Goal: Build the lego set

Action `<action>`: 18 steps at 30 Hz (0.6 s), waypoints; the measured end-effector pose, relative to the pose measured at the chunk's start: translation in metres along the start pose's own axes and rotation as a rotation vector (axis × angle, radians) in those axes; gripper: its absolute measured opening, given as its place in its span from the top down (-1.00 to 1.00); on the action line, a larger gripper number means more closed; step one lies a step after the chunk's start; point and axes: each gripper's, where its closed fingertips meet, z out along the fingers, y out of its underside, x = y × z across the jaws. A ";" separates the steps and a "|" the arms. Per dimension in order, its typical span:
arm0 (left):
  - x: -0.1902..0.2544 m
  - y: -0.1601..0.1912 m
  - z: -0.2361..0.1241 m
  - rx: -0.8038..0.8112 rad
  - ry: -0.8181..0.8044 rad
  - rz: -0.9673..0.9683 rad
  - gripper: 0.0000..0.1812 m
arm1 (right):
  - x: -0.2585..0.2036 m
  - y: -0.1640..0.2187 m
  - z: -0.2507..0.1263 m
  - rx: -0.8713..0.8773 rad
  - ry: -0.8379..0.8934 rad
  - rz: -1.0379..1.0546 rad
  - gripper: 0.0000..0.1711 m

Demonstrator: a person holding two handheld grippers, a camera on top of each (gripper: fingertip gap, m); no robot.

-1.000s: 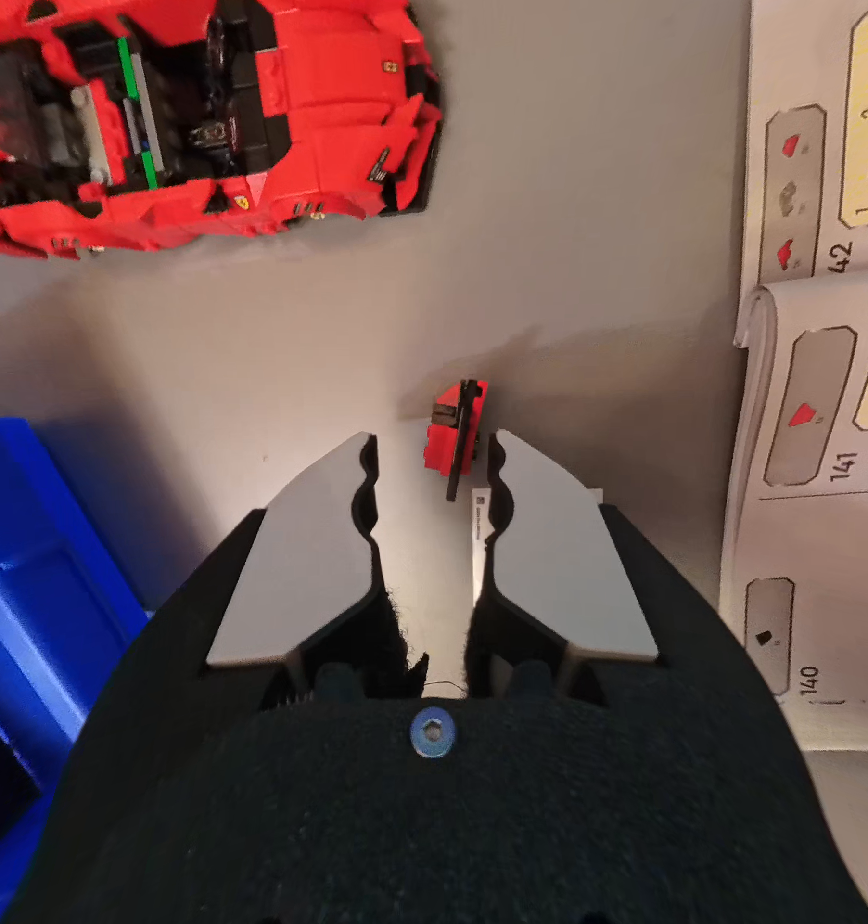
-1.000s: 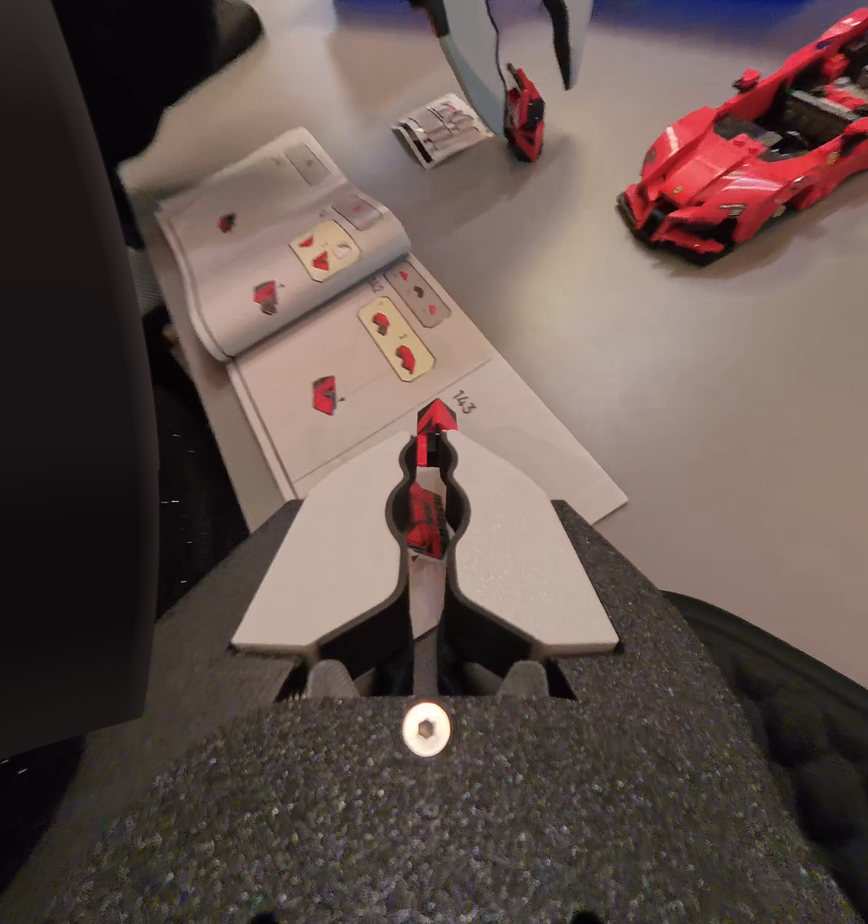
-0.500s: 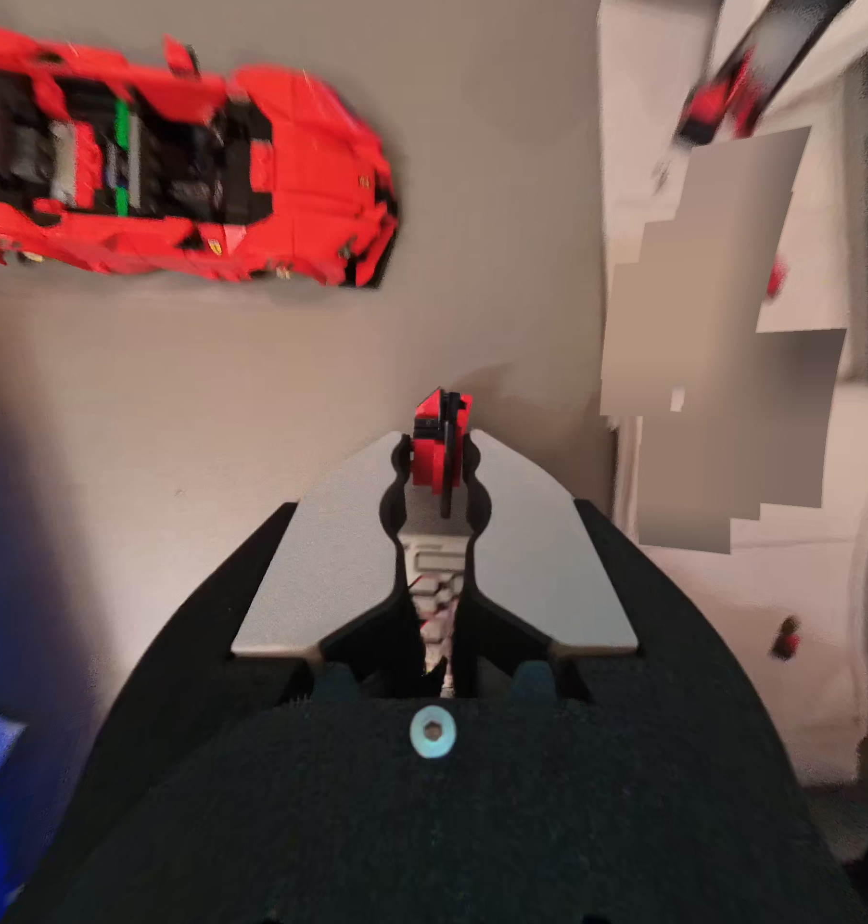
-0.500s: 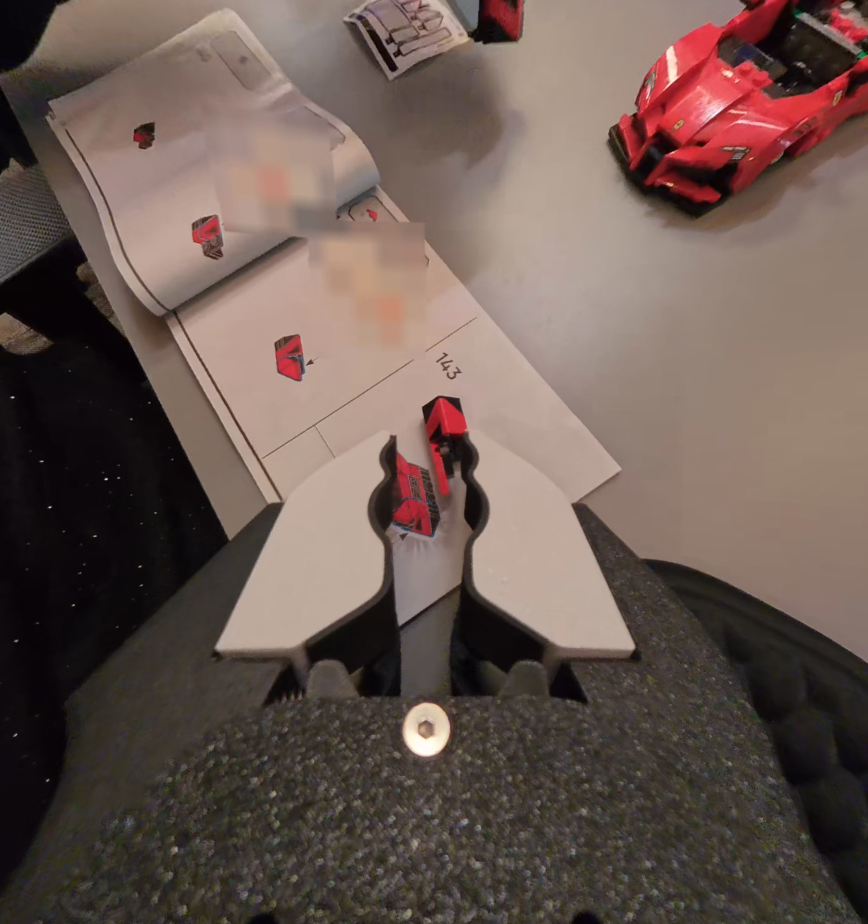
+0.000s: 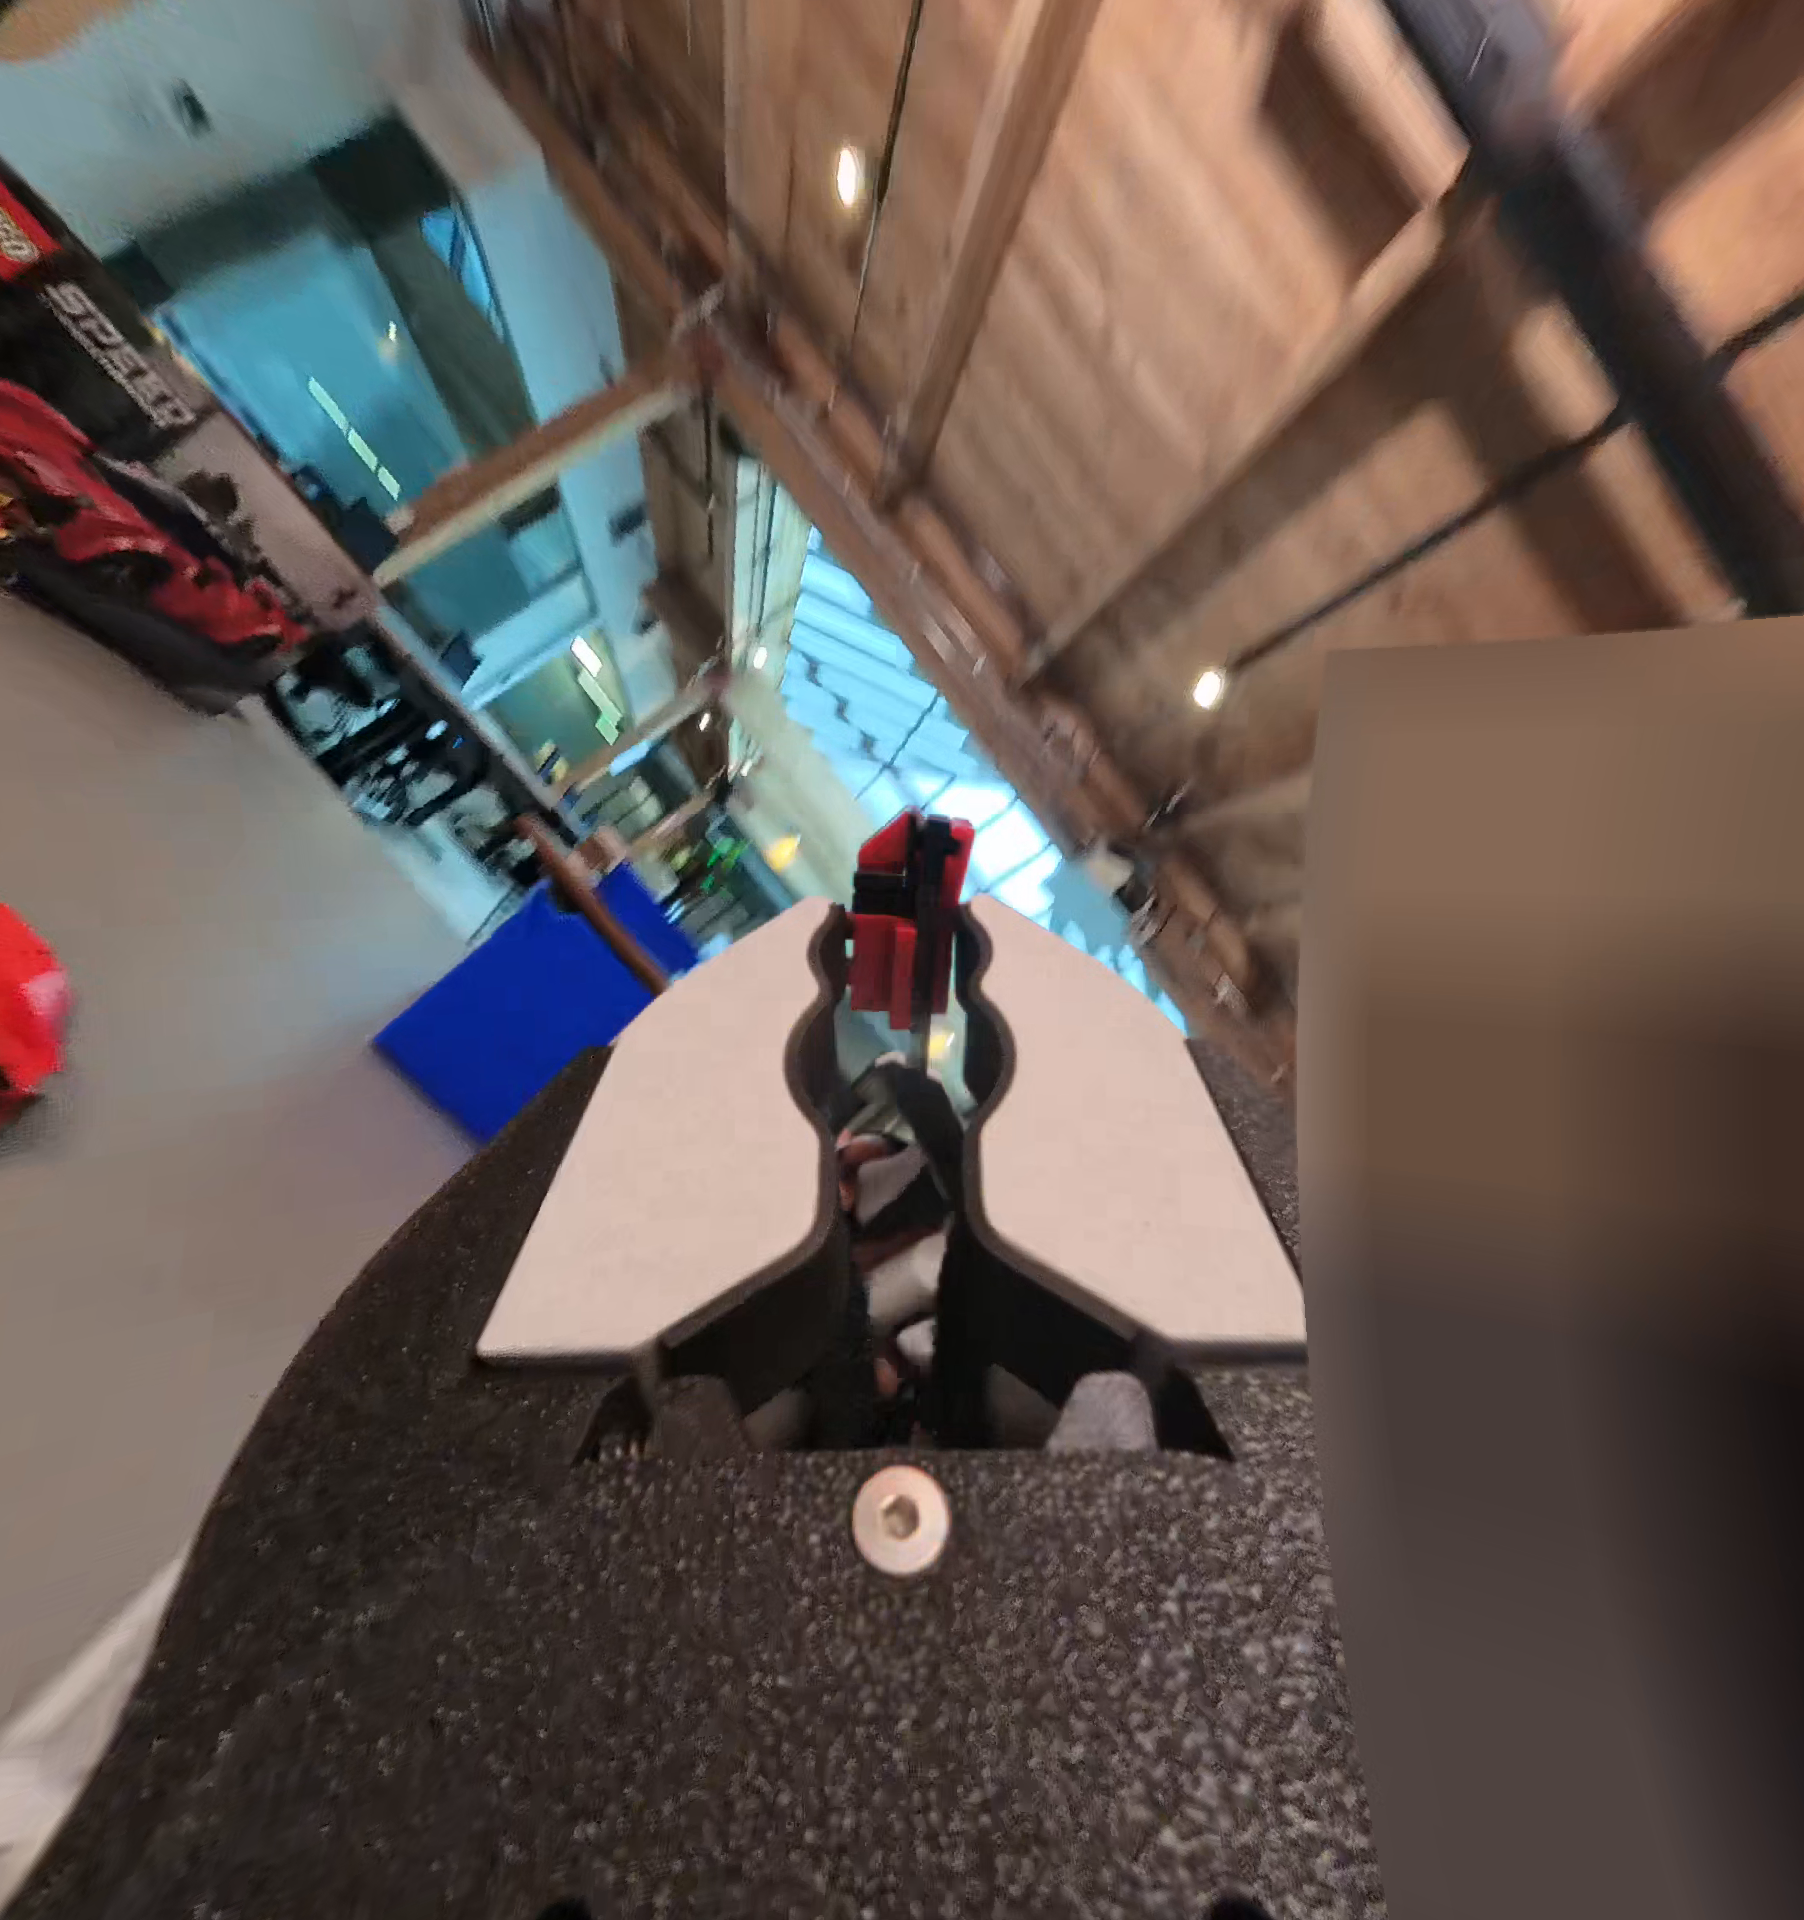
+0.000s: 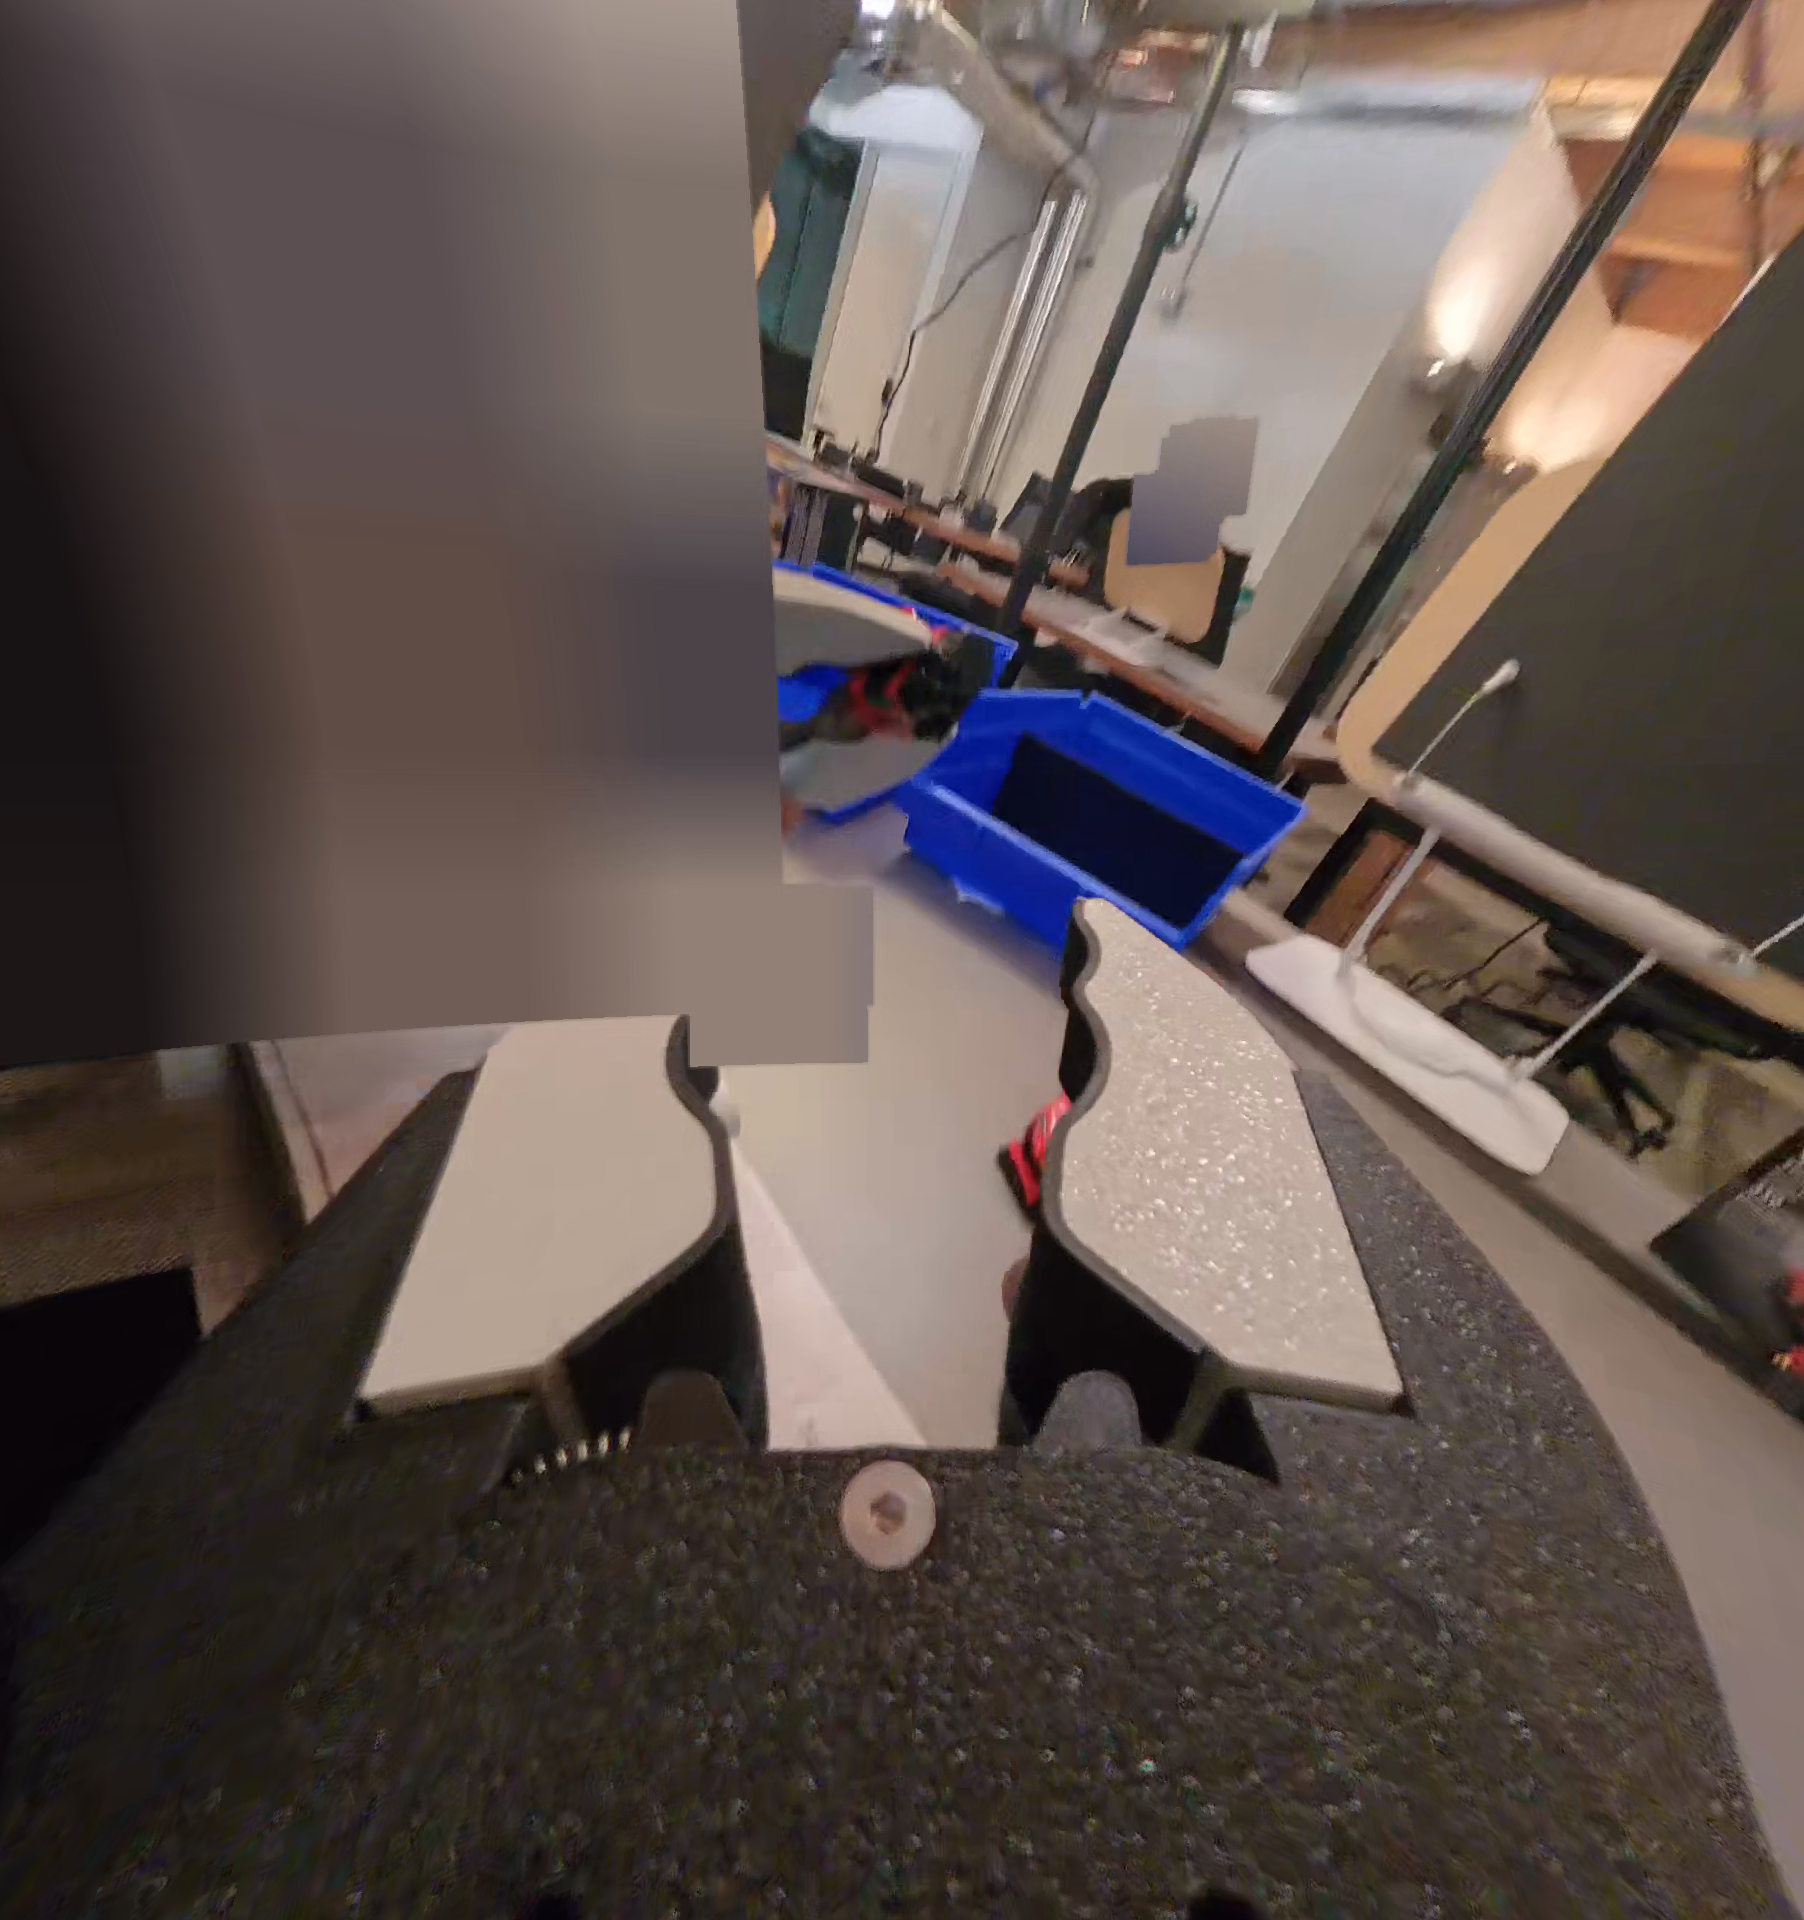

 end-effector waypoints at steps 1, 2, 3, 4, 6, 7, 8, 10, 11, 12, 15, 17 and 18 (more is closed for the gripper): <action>0.004 0.002 0.000 0.053 0.019 -0.036 0.78 | -0.002 -0.005 0.006 0.009 0.016 -0.015 0.27; 0.008 0.005 0.000 0.094 0.038 -0.060 0.78 | -0.002 -0.009 0.012 0.016 0.033 -0.024 0.27; 0.011 0.007 -0.001 0.131 0.051 -0.065 0.78 | -0.003 -0.014 0.017 0.029 0.044 -0.021 0.26; 0.013 0.009 -0.001 0.167 0.059 -0.055 0.78 | -0.004 -0.018 0.022 0.041 0.056 -0.006 0.25; 0.014 0.011 -0.003 0.235 0.065 -0.042 0.78 | -0.007 -0.023 0.031 0.042 0.064 0.013 0.21; 0.014 0.012 -0.003 0.260 0.066 -0.043 0.78 | -0.009 -0.023 0.035 0.028 0.074 -0.013 0.21; 0.013 0.014 -0.004 0.278 0.069 -0.045 0.78 | -0.011 -0.021 0.039 0.005 0.082 -0.066 0.23; 0.013 0.017 -0.004 0.305 0.075 -0.050 0.78 | -0.012 -0.015 0.045 -0.044 0.108 -0.180 0.29; 0.013 0.018 -0.004 0.317 0.077 -0.053 0.78 | -0.013 -0.013 0.047 -0.057 0.110 -0.218 0.30; 0.013 0.019 -0.004 0.327 0.077 -0.055 0.78 | -0.014 -0.011 0.048 -0.070 0.109 -0.241 0.31; 0.011 0.023 -0.004 0.342 0.072 -0.051 0.78 | -0.014 -0.008 0.051 -0.093 0.127 -0.318 0.34; 0.010 0.026 -0.002 0.349 0.073 -0.061 0.78 | -0.013 -0.006 0.053 -0.113 0.148 -0.387 0.37; 0.010 0.028 -0.001 0.348 0.076 -0.068 0.78 | -0.012 -0.005 0.053 -0.125 0.159 -0.415 0.37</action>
